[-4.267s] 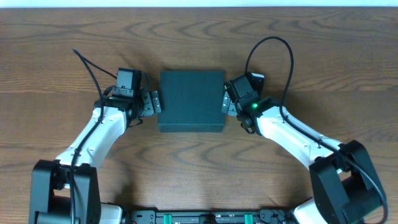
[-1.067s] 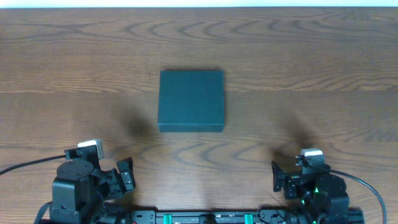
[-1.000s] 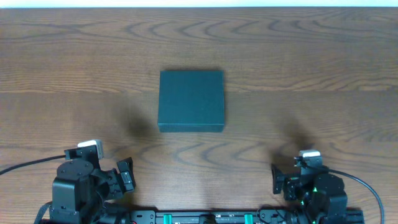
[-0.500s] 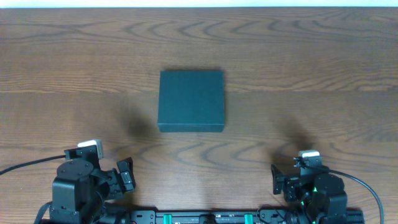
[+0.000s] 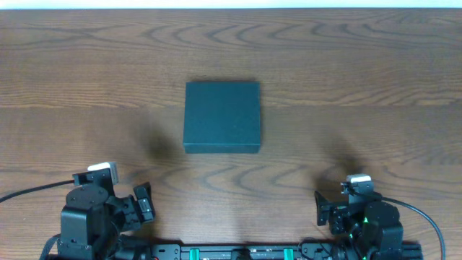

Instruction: Pack container

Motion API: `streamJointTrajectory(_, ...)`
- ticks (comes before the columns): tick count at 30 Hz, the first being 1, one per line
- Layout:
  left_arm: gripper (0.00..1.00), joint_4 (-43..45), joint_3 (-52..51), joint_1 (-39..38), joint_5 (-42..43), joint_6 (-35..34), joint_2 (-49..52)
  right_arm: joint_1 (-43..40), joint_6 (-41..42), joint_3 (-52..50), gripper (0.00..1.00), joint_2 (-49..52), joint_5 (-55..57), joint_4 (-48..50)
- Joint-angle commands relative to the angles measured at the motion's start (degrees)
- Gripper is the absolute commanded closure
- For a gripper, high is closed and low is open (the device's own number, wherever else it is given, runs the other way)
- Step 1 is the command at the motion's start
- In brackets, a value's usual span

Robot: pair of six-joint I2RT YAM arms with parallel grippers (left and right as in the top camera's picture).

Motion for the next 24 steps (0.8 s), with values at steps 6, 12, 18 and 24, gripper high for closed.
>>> streamJointTrajectory(6,0.04,17.0,-8.7,-0.2,2.6,23.8,-3.2,-0.5,-0.7,-0.3,0.01,-0.4,-0.9,-0.3)
streamJointTrajectory(12,0.05,18.2,-19.6,-0.2,3.4,20.9,-13.9,-0.5,-0.7,-0.3,0.01,-0.4,-0.9,-0.3)
streamJointTrajectory(18,0.05,14.1,-24.2,-0.2,3.3,19.7,-22.8,-0.5,-0.7,-0.3,0.01,-0.4,-0.9,-0.3)
streamJointTrajectory(24,0.05,11.0,-25.7,-0.2,3.1,19.6,-24.7,-0.5,-0.7,-0.3,0.01,-0.4,-0.9,-0.3)
